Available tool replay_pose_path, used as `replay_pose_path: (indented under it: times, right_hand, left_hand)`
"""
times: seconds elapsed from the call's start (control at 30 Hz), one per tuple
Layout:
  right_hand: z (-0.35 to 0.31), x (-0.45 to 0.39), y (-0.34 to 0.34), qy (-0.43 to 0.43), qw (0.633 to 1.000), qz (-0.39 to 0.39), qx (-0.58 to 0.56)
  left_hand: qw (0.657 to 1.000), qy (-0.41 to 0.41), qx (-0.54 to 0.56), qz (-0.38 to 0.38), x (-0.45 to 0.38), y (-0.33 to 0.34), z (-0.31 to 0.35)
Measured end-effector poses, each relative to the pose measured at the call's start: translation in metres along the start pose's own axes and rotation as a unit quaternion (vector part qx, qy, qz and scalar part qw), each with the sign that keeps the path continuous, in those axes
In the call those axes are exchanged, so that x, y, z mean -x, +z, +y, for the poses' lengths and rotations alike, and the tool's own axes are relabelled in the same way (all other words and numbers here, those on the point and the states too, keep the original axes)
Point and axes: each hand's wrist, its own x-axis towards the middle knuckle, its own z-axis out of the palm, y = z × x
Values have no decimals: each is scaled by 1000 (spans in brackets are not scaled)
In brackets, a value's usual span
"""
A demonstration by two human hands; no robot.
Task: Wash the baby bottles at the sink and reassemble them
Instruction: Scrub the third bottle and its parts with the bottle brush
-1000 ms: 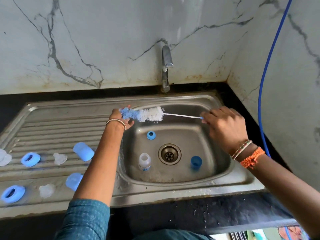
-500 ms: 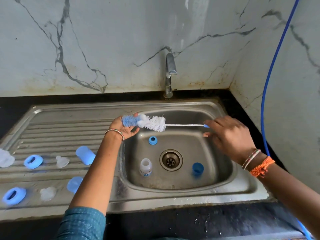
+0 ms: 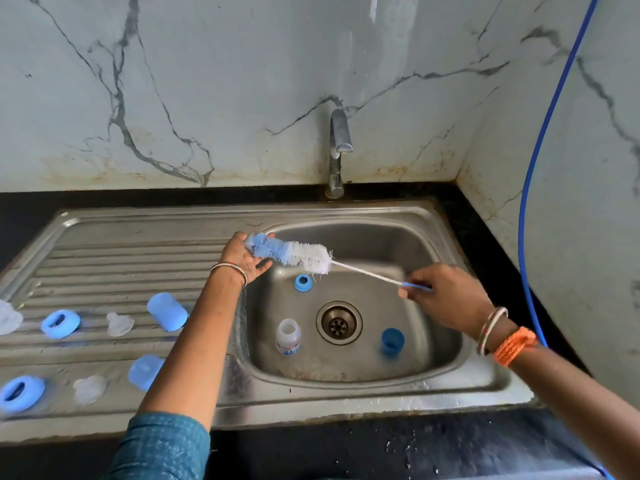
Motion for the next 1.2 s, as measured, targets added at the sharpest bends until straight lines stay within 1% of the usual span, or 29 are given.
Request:
replay_pose_path:
  times: [0.03, 0.07, 0.13, 0.17, 0.2, 0.23, 0.27, 0.3, 0.33, 0.37, 0.4, 0.43, 0.47, 0.5, 0.53, 0.57, 0.6, 0.63, 0.67, 0.73, 0.8, 0.83, 0.87, 0.93, 1.0, 1.03, 1.1, 1.13, 1.2]
  right_hand:
    - [-5, 5, 3, -43, 989, 114, 83]
    - [-8, 9, 7, -102, 964, 201, 142]
    - [-9, 15, 12, -222, 904, 306, 201]
    - [-5, 15, 12, -266, 873, 339, 228]
    - [-1, 15, 11, -294, 851, 354, 252]
    - [2, 15, 11, -308, 838, 359, 271]
    - [4, 15, 11, -317, 834, 356, 277]
    - [3, 16, 12, -313, 845, 341, 267]
    - [-1, 16, 13, -278, 874, 314, 245]
    - [-8, 15, 13, -207, 923, 263, 192]
    - [-13, 11, 11, -97, 975, 169, 106]
    - [-14, 5, 7, 22, 999, 41, -7]
    - [-9, -2, 5, 114, 979, -95, -136]
    - [-2, -8, 2, 174, 929, -220, -241]
    - [7, -12, -2, 207, 871, -313, -317]
    - [15, -15, -6, 221, 817, -376, -377]
    - [21, -17, -8, 227, 771, -420, -422]
    - [26, -17, -8, 224, 736, -454, -450]
    - [30, -15, -5, 216, 712, -480, -465]
    - [35, -9, 4, 198, 689, -505, -481]
    - [40, -4, 10, 196, 687, -482, -507]
    - [44, -2, 10, 198, 691, -457, -524]
    - [47, 0, 9, 201, 700, -428, -535]
    - [49, 1, 5, 203, 731, -366, -539]
    - [47, -2, 4, 198, 761, -311, -533]
    - [45, -6, 5, 198, 776, -284, -528]
    - [39, -16, 8, 193, 811, -233, -501]
    - [36, -20, 11, 186, 831, -209, -481]
    - [31, -27, 17, 169, 866, -164, -441]
  left_hand:
    - [1000, -2, 12, 23, 0, 2, -1]
    - [999, -10, 20, 39, 0, 5, -1]
    - [997, -31, 35, 57, -1, 6, 1]
    - [996, -40, 46, 63, 0, 6, 3]
    - [995, -47, 57, 68, 1, 5, 5]
    - [994, -52, 60, 70, 2, 4, 7]
    - [994, -55, 58, 72, 3, 3, 8]
    - [995, -54, 49, 71, 4, 3, 8]
    - [996, -45, 37, 68, 4, 4, 7]
    - [997, -29, 25, 63, 3, 5, 7]
    - [998, -8, 13, 54, 1, 5, 7]
    - [999, 17, -1, 37, 0, 5, 7]
    - [999, 41, -15, 11, 0, 3, 8]
    - [998, 58, -25, -21, -1, -1, 8]
    - [996, 66, -25, -63, -1, -6, 9]
    - [992, 67, -13, -111, 0, -11, 9]
    - [985, 67, 8, -158, 0, -15, 9]
    - [977, 70, 36, -197, 1, -17, 8]
    - [969, 80, 73, -221, 1, -17, 8]
    - [956, 110, 157, -223, 0, -15, 8]
    - [957, 127, 195, -175, -1, -15, 11]
    - [963, 127, 175, -159, -1, -16, 12]
    - [971, 123, 135, -153, -2, -17, 11]
    - [985, 101, 39, -132, -3, -16, 8]
    - [988, 103, -82, -83, -7, -12, 1]
    - [978, 119, -161, -52, -11, -9, -6]
    - [941, 172, -291, -6, -22, -6, -23]
    - [923, 190, -333, -12, -26, -6, -34]
    - [894, 189, -404, -44, -35, -6, -56]
